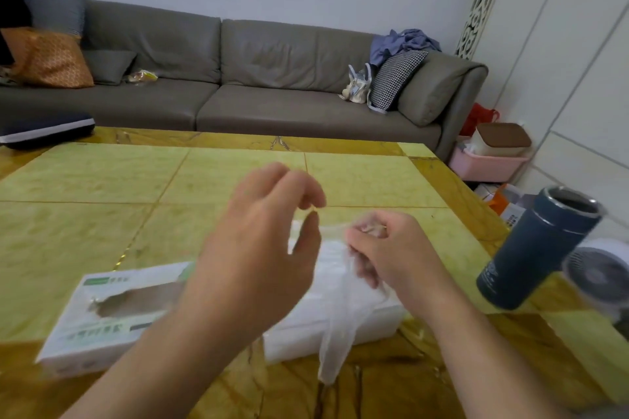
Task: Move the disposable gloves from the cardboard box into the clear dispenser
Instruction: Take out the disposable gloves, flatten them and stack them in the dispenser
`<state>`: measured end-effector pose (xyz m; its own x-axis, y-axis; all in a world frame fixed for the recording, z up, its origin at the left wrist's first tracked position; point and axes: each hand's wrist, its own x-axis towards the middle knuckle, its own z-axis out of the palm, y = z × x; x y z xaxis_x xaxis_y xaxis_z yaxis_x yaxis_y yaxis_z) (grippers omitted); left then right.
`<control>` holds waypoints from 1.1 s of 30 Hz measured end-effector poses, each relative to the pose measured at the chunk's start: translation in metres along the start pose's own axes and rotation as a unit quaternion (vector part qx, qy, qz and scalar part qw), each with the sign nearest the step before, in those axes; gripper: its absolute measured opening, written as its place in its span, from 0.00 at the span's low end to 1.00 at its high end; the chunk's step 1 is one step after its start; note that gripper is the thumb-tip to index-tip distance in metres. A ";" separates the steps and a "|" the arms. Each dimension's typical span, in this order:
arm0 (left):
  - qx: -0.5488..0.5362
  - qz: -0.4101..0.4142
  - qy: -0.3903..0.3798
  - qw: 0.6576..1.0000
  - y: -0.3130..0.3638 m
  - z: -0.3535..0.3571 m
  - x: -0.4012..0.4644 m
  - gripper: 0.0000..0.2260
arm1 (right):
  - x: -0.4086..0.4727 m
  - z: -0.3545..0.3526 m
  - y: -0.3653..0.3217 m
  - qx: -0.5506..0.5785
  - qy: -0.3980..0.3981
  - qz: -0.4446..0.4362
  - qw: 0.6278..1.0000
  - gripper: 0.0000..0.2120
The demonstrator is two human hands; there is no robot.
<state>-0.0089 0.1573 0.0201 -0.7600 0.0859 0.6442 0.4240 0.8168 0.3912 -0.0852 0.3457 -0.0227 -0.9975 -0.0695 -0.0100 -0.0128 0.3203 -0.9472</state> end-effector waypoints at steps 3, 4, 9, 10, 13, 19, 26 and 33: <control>0.045 -0.080 -0.213 0.973 0.005 0.049 -0.004 0.10 | 0.003 0.006 0.005 -0.055 -0.004 0.011 0.998 0.05; 0.081 -0.101 -0.268 0.955 0.001 0.061 -0.007 0.13 | 0.004 0.006 0.008 -0.087 0.007 0.009 0.996 0.05; 0.101 -0.155 -0.366 0.912 -0.020 0.079 -0.013 0.20 | 0.013 0.002 0.026 -0.254 0.052 -0.032 0.965 0.08; 0.105 -0.155 -0.374 0.908 -0.021 0.079 -0.011 0.23 | 0.014 0.002 0.029 -0.283 0.059 -0.042 0.956 0.09; 0.132 -0.144 -0.406 0.893 -0.022 0.077 -0.002 0.30 | 0.015 0.003 0.032 -0.370 0.072 -0.077 0.923 0.09; 0.149 -0.153 -0.469 0.857 -0.016 0.076 0.012 0.37 | 0.012 0.000 0.028 -0.465 0.116 -0.110 0.871 0.10; 0.261 -0.066 -0.486 0.832 -0.012 0.086 0.025 0.24 | 0.011 0.001 0.032 -0.485 0.118 -0.098 0.861 0.11; 0.238 -0.031 -0.500 0.832 -0.023 0.092 0.018 0.19 | 0.000 -0.002 0.007 -0.492 0.119 -0.123 0.854 0.15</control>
<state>-0.0776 0.1925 -0.0380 -0.9043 0.2713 -0.3295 0.3054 0.9506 -0.0554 -0.0855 0.3502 -0.0285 -0.9405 -0.0936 0.3267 -0.1602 0.9699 -0.1833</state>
